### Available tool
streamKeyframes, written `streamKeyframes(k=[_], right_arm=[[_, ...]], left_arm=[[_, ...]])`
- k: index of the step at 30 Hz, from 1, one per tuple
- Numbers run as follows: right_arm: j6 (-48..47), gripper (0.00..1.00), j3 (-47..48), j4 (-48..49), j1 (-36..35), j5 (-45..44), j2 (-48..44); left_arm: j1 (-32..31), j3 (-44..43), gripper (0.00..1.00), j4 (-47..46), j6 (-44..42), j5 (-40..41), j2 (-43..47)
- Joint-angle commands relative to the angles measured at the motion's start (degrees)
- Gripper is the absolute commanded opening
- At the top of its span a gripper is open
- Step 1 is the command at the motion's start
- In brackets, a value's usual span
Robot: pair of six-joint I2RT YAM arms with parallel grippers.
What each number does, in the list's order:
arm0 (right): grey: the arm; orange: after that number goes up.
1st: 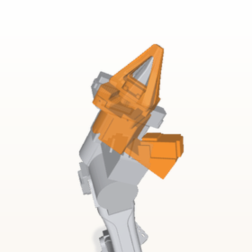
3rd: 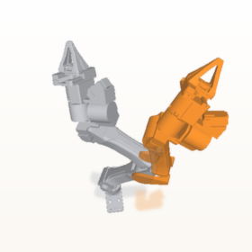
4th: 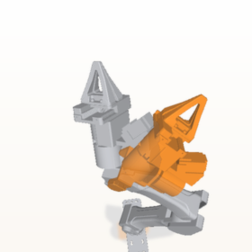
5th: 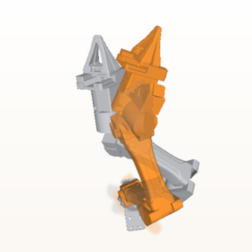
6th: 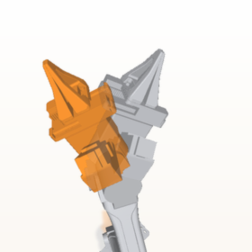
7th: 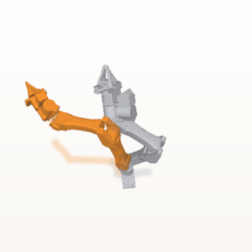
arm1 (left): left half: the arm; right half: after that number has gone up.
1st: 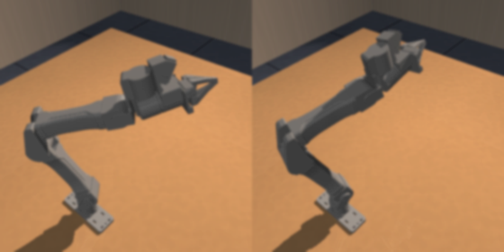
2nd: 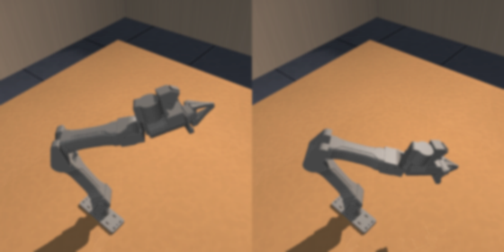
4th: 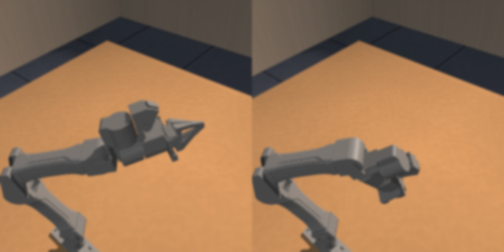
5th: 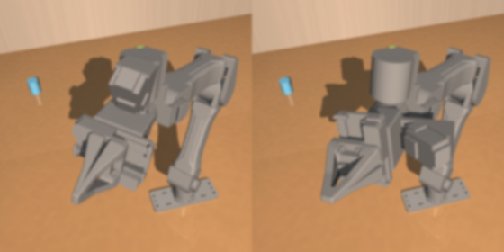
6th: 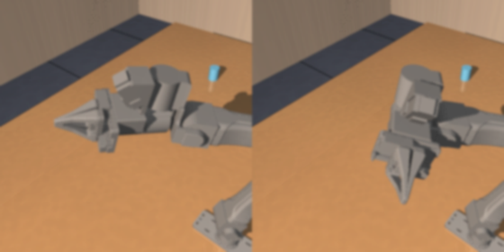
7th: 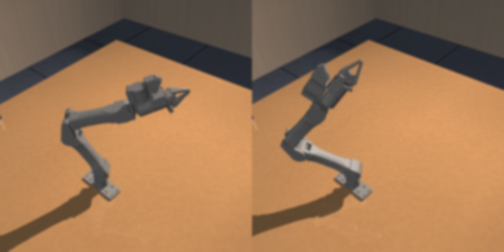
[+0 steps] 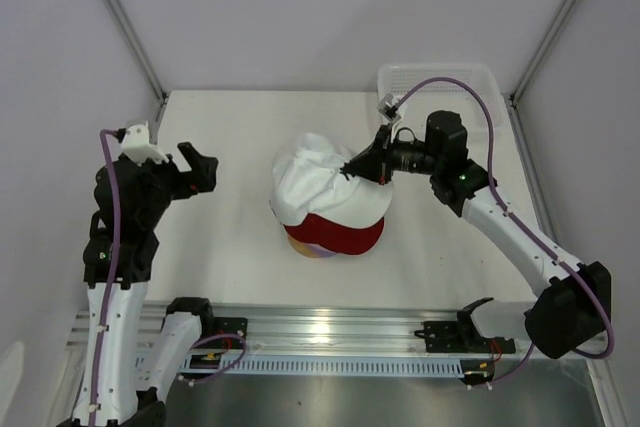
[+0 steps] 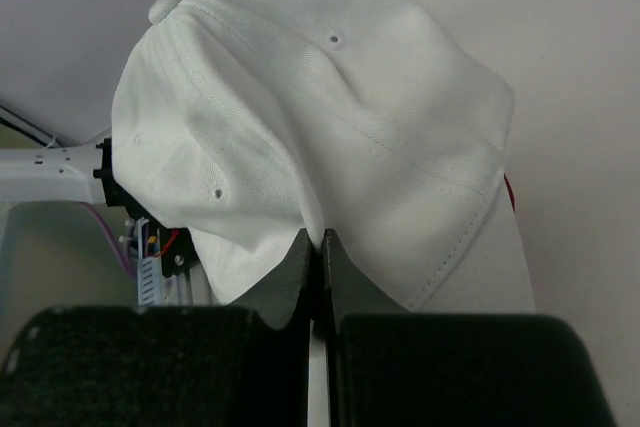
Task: Stack the hats
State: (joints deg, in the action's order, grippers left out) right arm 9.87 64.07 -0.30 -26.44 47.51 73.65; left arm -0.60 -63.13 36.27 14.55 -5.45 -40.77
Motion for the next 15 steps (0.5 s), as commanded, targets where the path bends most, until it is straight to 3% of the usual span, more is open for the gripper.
streamKeyframes(k=[1, 10, 15], right_arm=[[0.9, 0.00, -1.8, 5.4, -0.2, 2.5, -2.4], [-3.9, 0.00, -8.8, 7.2, -0.6, -0.1, -4.3], [-4.0, 0.00, -11.3, 9.8, -0.6, 2.8, -1.9]], left_arm=[[0.3, 3.5, 1.00, -2.5, 2.1, -4.3, 0.9], [0.3, 14.1, 0.99, -7.8, 6.5, -19.8, -1.2], [-0.6, 15.5, 0.97, -12.5, 9.0, -26.5, -5.9]])
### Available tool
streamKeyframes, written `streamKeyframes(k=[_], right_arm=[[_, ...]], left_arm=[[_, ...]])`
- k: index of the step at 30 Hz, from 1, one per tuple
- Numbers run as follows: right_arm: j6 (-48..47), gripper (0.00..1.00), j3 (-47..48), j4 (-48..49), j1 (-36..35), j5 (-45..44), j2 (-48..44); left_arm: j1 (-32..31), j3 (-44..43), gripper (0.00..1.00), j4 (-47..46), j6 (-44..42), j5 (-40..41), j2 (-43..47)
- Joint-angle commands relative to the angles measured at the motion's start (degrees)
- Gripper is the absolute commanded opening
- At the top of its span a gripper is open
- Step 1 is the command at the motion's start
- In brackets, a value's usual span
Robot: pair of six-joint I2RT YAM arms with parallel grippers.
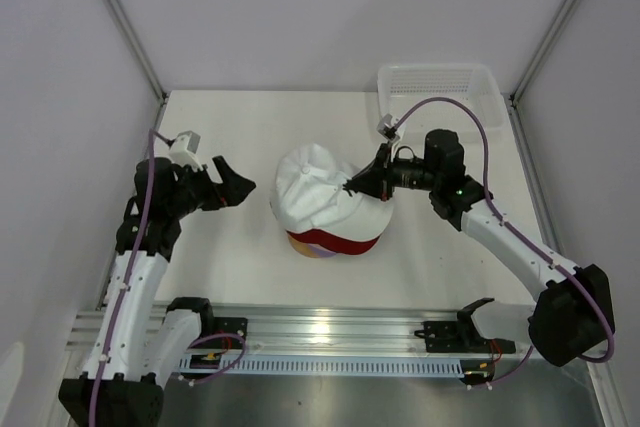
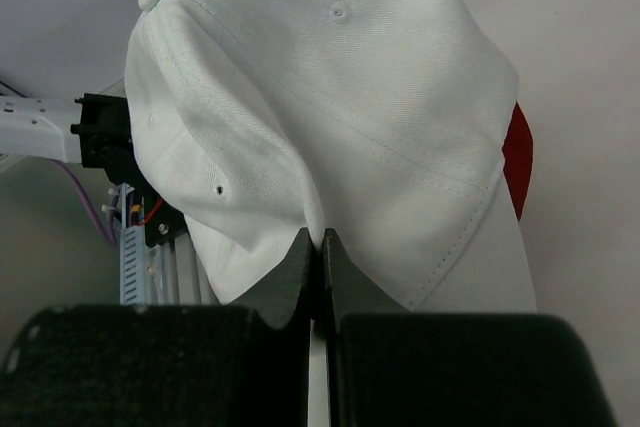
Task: Stack the hats
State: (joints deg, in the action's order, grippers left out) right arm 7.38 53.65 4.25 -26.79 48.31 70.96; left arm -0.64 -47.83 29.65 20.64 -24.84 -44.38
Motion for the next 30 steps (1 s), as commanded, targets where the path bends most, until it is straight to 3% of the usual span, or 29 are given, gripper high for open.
streamKeyframes(k=[1, 5, 18, 24, 27, 30], right_arm=[[-1.7, 0.00, -1.3, 5.5, -0.3, 2.3, 0.9], [-2.5, 0.00, -3.8, 6.8, -0.3, 1.1, 1.4], [-2.8, 0.00, -6.7, 6.1, 1.6, 1.3, -0.2], [-1.8, 0.00, -6.8, 6.6, 2.5, 1.6, 0.0], [-1.1, 0.00, -7.0, 6.4, 2.9, 1.3, -0.6], [-1.0, 0.09, -7.7, 5.8, 2.9, 1.4, -2.0]], left_arm=[[-0.8, -0.1, 0.96, -6.2, 3.3, -7.2, -3.3], [-1.5, -1.0, 0.86, -6.3, 3.5, -8.1, -7.6], [-9.8, -3.4, 0.79, -4.6, 1.9, -3.0, -13.8], [-12.1, -3.9, 0.72, -0.8, 1.2, 6.9, -16.2], [-12.3, -4.1, 0.64, 0.8, 1.6, 12.8, -16.4], [-12.3, -4.5, 0.54, 1.9, 1.8, 18.7, -15.2]])
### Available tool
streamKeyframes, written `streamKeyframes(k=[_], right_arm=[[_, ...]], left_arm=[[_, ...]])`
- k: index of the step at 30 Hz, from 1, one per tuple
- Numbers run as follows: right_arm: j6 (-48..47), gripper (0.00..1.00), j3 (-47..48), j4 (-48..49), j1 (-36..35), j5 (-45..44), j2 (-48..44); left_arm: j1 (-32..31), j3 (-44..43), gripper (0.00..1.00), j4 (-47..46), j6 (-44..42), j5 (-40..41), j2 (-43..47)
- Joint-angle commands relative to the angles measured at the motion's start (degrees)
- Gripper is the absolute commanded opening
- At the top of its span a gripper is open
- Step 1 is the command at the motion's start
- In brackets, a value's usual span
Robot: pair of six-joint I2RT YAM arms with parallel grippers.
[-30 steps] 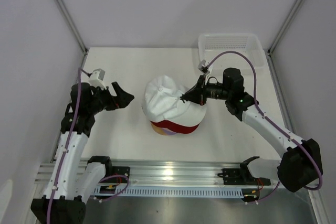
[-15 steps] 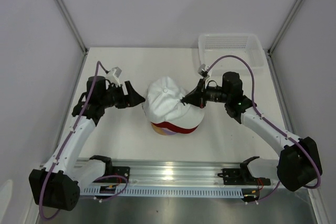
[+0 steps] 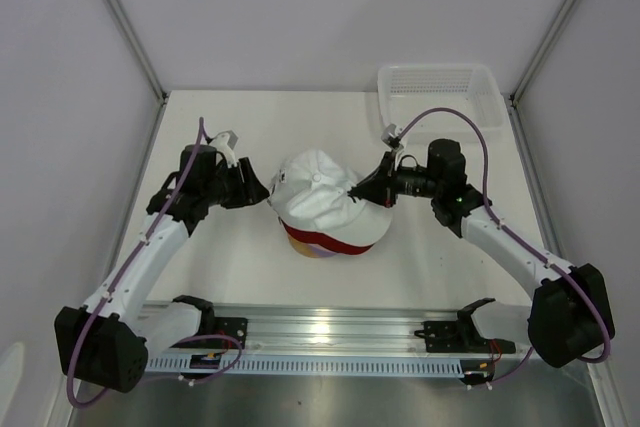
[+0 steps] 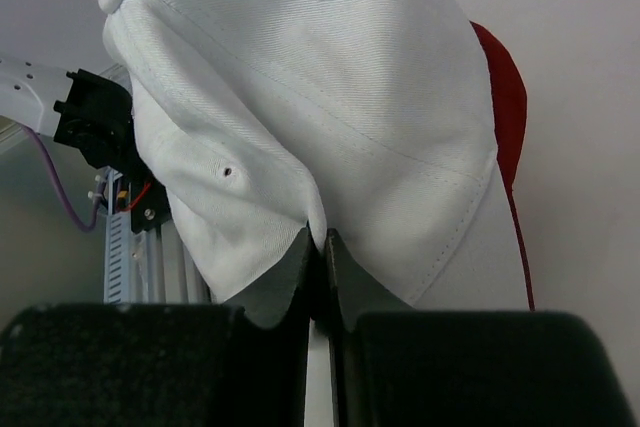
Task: Stack the hats
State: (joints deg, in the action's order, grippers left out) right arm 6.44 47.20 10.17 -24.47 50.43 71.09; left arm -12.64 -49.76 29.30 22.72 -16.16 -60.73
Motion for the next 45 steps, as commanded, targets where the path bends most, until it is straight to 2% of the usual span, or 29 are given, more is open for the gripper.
streamKeyframes(k=[1, 5, 8, 9, 10, 14, 15, 20, 22, 25, 26, 28, 34, 40, 45], right_arm=[[-0.1, 0.10, -1.5, -0.2, 0.6, -0.7, -2.4], [-0.1, 0.21, -3.3, -0.8, 0.6, -1.1, -3.8], [0.6, 0.41, -4.4, -1.3, 0.9, -2.8, -3.9], [2.2, 0.56, -4.7, -1.1, 1.2, -3.6, -4.1], [3.2, 0.62, -4.9, -0.9, 1.4, -3.8, -4.3], [10.0, 0.77, -5.1, -0.9, 5.6, -5.4, -7.3], [11.8, 0.84, -5.0, -1.5, 6.9, -6.9, -8.4], [22.9, 0.99, -5.8, -5.8, 14.7, -10.7, -17.0], [26.2, 1.00, -7.9, -5.7, 15.9, -13.0, -18.5], [37.6, 1.00, -14.0, -0.3, 15.6, -12.8, -19.1], [44.3, 0.99, -16.3, 5.2, 15.4, -12.9, -18.9], [48.7, 0.99, -22.4, 12.8, 14.1, -13.7, -17.6], [50.6, 0.97, -27.2, 18.8, 10.0, -16.1, -13.4], [52.8, 0.82, -29.3, 26.9, 8.6, -15.2, -9.7], [53.2, 0.73, -29.2, 28.3, 8.3, -15.0, -8.8]], left_arm=[[-0.3, -2.9, 0.54, 2.6, -0.4, 10.8, 1.2], [-0.9, -2.9, 0.55, 1.5, -0.2, 8.4, 0.8], [-3.4, -3.0, 0.57, 0.4, 0.0, 8.1, -0.1], [-4.1, -4.3, 0.57, 0.6, -0.2, 8.4, -1.0], [-4.8, -5.0, 0.58, 1.1, -0.4, 8.6, -1.5], [-6.3, -5.4, 0.58, 1.1, -0.2, 9.3, -2.6], [-6.4, -5.2, 0.58, 1.3, -0.2, 9.5, -2.7], [-6.8, -4.1, 0.58, 0.9, 0.0, 10.5, -2.5], [-7.1, -3.3, 0.58, 0.5, 0.3, 10.7, -2.4], [-7.7, -1.9, 0.58, 0.1, 1.1, 12.0, -2.0], [-7.9, -1.6, 0.58, -0.2, 1.7, 12.5, -1.9], [-8.1, 0.6, 0.58, -1.3, 2.3, 13.2, -1.3], [-8.1, 4.2, 0.57, -2.9, 3.9, 14.3, -0.7], [-8.2, 5.4, 0.57, -3.5, 4.4, 14.1, 0.3], [-8.2, 5.3, 0.57, -3.5, 4.4, 14.1, 0.5]])
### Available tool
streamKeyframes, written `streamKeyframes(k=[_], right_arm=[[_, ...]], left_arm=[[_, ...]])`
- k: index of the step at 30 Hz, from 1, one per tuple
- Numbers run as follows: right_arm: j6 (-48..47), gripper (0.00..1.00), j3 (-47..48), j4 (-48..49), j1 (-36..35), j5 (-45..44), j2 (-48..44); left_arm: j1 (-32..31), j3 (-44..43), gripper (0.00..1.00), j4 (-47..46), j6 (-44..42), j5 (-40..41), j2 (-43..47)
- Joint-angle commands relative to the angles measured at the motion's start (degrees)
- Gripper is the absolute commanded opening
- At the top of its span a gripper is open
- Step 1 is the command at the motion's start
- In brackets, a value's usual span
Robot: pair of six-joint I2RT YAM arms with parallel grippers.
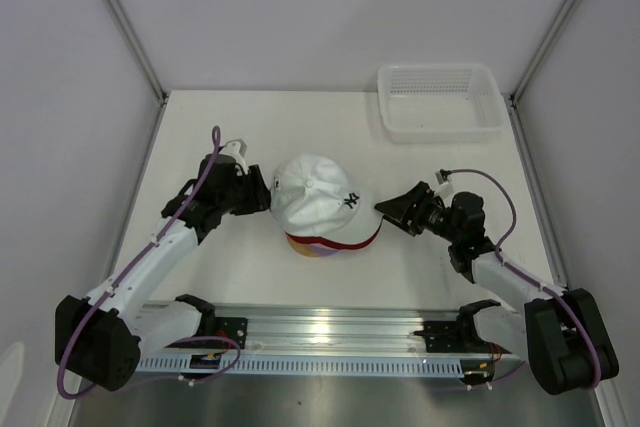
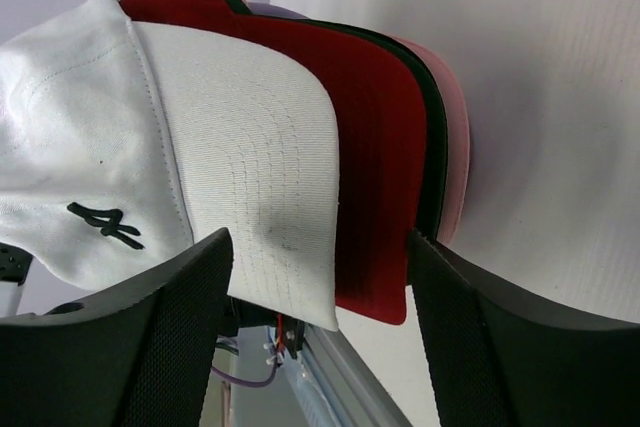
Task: Stack the hats
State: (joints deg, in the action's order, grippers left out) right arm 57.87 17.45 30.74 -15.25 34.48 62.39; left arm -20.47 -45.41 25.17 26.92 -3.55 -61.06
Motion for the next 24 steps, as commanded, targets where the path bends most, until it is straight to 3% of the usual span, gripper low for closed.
streamKeyframes(k=[1, 12, 24], right_arm=[[1.5, 0.72, 0.7, 7.1, -0.8, 1.2, -0.2], [-9.1, 0.70, 6.8, -16.7, 0.0, -6.3, -13.7], [-4.3, 0.71, 2.9, -6.8, -1.1, -2.9, -6.1]], left_arm=[[-0.4, 0.9, 0.57, 0.8, 0.2, 1.5, 0.9], [-0.5, 0.8, 0.58, 0.8, -0.1, 1.7, 1.6], [-0.8, 0.9, 0.58, 0.7, -0.2, 1.9, 1.6]])
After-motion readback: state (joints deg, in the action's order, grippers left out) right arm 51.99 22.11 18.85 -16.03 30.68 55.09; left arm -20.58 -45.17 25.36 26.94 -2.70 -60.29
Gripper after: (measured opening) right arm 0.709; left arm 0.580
